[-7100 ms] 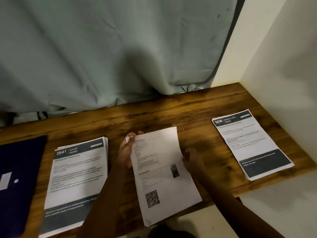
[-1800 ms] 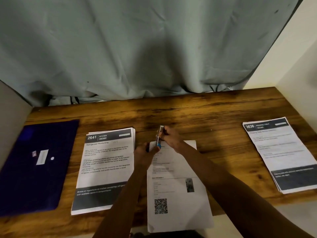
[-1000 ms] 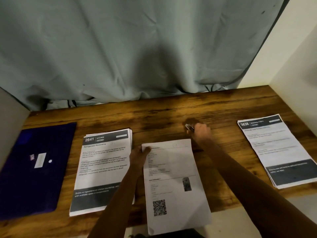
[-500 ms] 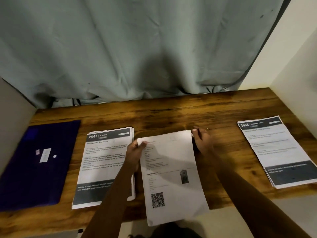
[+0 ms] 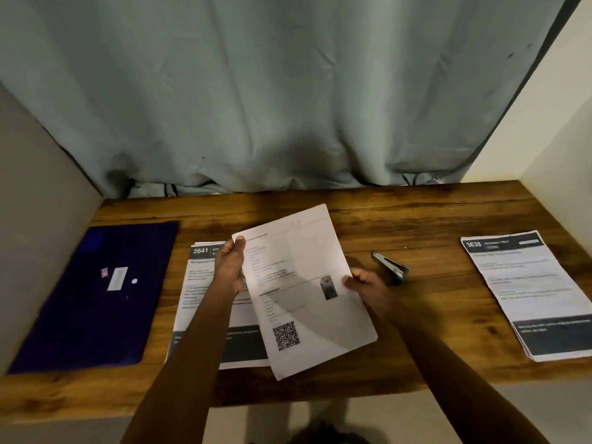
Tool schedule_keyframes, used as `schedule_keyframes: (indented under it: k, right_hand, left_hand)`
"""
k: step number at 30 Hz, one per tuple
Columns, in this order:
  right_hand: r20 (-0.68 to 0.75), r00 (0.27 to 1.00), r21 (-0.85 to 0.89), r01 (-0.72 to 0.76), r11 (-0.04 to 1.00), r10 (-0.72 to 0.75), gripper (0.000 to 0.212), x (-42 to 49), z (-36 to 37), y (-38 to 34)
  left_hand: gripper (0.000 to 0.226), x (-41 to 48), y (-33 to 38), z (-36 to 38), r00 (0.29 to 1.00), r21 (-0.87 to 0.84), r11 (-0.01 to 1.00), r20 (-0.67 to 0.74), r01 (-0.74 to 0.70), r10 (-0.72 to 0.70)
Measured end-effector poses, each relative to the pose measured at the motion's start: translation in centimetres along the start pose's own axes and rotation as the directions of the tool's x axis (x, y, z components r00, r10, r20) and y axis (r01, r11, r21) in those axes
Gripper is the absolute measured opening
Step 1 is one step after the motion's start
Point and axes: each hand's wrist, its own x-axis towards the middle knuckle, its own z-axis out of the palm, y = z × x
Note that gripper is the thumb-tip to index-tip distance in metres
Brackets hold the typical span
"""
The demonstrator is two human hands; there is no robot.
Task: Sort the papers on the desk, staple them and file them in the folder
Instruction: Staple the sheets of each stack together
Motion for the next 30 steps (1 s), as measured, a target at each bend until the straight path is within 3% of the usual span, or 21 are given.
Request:
schedule_keyframes:
  k: [3, 7, 11, 16, 22, 26, 30]
  right_hand:
    - [-0.068, 0.997, 0.027, 0.050, 0.998, -0.048, 0.021, 0.0, 2.8, -1.6]
    - [-0.176, 0.984, -0.009, 0.017, 1.000, -0.018, 0.024, 1.1, 7.3, -2.1]
    - [-0.283, 0.959, -0.058, -0.030, 0.998, 0.013, 0.027, 1.9, 11.9, -1.9]
    - [-0.380, 0.925, -0.228, -0.091, 0.969, -0.003, 0.028, 2.4, 17.4, -1.8]
    - [-0.390, 0.919, -0.409, -0.122, 0.904, -0.053, 0.029, 2.4, 20.8, -0.6]
    - [-0.424, 0.903, -0.443, -0.135, 0.886, -0.074, 0.036, 2.6, 21.3, 0.4]
    - [-0.448, 0.892, -0.472, -0.179, 0.863, -0.060, 0.041, 2.3, 21.2, 1.2]
  left_hand:
    - [0.013, 0.4, 1.8, -1.5, 0.997, 0.003, 0.998, -0.043, -0.067, 0.067]
    - [0.028, 0.7, 4.2, -4.7, 0.976, 0.015, 0.976, -0.011, -0.218, 0.218]
    - [0.031, 2.1, 4.5, -8.4, 0.978, 0.180, 0.968, -0.084, -0.173, 0.190]
    - [0.030, 2.0, 2.4, -12.2, 0.964, 0.543, 0.817, -0.049, -0.194, 0.262]
    - [0.062, 2.6, 0.4, -14.7, 0.959, 0.620, 0.732, 0.185, -0.283, 0.214]
    - [0.065, 2.9, 0.2, -15.8, 0.944, 0.700, 0.634, 0.225, -0.329, 0.242]
    - [0.057, 2.8, -1.2, -16.8, 0.962, 0.750, 0.606, 0.167, -0.266, 0.217]
